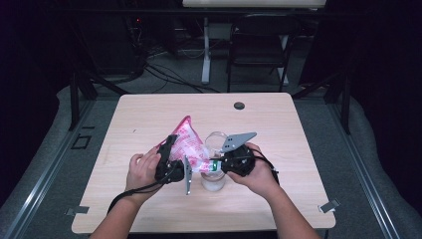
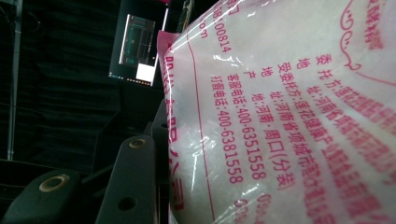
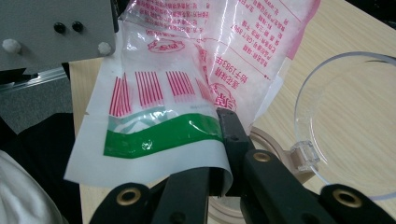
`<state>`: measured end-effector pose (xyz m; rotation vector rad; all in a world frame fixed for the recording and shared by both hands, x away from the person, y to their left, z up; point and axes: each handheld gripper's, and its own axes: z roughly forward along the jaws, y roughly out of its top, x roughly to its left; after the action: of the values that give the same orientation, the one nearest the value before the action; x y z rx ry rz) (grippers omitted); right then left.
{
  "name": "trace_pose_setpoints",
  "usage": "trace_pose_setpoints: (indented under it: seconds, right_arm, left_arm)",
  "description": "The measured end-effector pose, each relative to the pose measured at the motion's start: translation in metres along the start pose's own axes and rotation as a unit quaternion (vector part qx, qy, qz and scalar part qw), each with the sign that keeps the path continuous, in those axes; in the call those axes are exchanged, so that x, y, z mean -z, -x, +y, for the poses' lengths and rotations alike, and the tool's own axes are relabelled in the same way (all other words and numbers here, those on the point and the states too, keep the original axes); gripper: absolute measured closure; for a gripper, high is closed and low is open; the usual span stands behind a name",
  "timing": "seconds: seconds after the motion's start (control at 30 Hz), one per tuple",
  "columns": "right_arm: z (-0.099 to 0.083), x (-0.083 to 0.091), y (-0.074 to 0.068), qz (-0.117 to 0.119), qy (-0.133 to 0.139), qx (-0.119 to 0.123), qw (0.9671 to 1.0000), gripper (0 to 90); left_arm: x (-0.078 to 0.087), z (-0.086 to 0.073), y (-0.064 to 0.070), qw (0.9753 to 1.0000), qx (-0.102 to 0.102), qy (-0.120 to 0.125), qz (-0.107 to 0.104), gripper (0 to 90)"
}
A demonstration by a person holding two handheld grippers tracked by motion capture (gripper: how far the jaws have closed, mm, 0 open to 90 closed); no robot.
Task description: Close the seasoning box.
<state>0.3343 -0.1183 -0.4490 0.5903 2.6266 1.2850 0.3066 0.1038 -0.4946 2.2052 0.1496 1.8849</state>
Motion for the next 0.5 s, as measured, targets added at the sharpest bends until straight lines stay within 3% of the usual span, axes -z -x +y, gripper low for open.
trace_pose_setpoints:
  seconds: [0.5]
  right_arm:
    - [-0.0010,-0.0012,0.0008,0.003,-0.004,0.001,1.0000,90.0]
  left_arm:
    - [0.0023,0.0011,-0.0003,0.9999,-0.011,0.000,0.004,61.4]
